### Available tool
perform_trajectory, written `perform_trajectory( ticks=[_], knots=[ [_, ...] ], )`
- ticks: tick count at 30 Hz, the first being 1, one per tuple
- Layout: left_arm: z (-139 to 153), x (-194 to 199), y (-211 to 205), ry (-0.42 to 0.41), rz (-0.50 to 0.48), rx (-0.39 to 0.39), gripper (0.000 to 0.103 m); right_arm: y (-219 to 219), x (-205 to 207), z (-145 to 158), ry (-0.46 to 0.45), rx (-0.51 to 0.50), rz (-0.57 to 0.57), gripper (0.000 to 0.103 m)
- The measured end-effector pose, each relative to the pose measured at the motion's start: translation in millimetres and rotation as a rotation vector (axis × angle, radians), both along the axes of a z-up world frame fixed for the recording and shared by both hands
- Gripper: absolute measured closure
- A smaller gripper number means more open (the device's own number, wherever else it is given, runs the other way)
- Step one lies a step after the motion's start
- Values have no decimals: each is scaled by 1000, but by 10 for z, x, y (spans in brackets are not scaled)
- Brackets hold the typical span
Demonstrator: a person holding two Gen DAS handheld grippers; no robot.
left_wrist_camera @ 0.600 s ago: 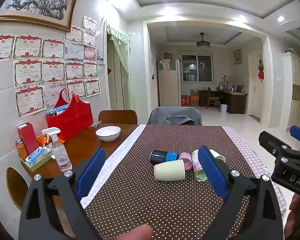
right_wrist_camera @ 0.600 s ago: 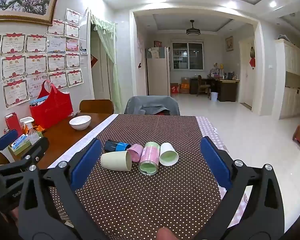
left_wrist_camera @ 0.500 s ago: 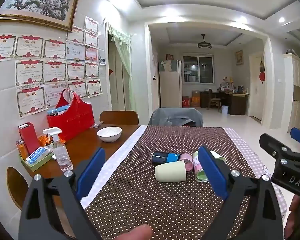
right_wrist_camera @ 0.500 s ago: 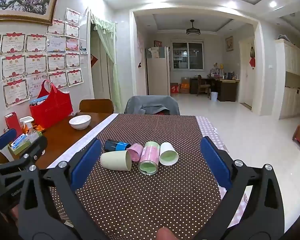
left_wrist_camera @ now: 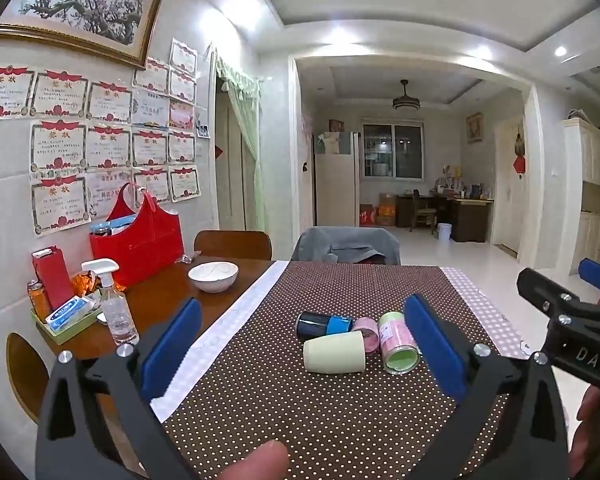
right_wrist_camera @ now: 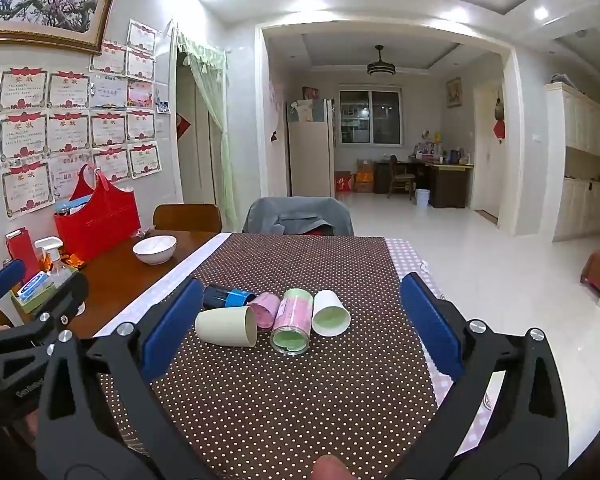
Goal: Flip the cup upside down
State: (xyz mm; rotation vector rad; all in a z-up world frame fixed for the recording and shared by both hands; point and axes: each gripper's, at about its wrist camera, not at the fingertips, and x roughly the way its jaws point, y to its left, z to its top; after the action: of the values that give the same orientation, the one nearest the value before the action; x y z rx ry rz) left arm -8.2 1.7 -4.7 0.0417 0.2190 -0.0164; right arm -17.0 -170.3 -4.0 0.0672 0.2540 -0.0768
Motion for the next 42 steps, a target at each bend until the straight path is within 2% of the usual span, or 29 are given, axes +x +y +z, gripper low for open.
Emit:
perform_trajectory(
  ticks=[42],
  knots=[
    [12, 53, -25, 39, -12, 4, 4, -20, 22, -54, 4, -6, -6, 6]
  ],
)
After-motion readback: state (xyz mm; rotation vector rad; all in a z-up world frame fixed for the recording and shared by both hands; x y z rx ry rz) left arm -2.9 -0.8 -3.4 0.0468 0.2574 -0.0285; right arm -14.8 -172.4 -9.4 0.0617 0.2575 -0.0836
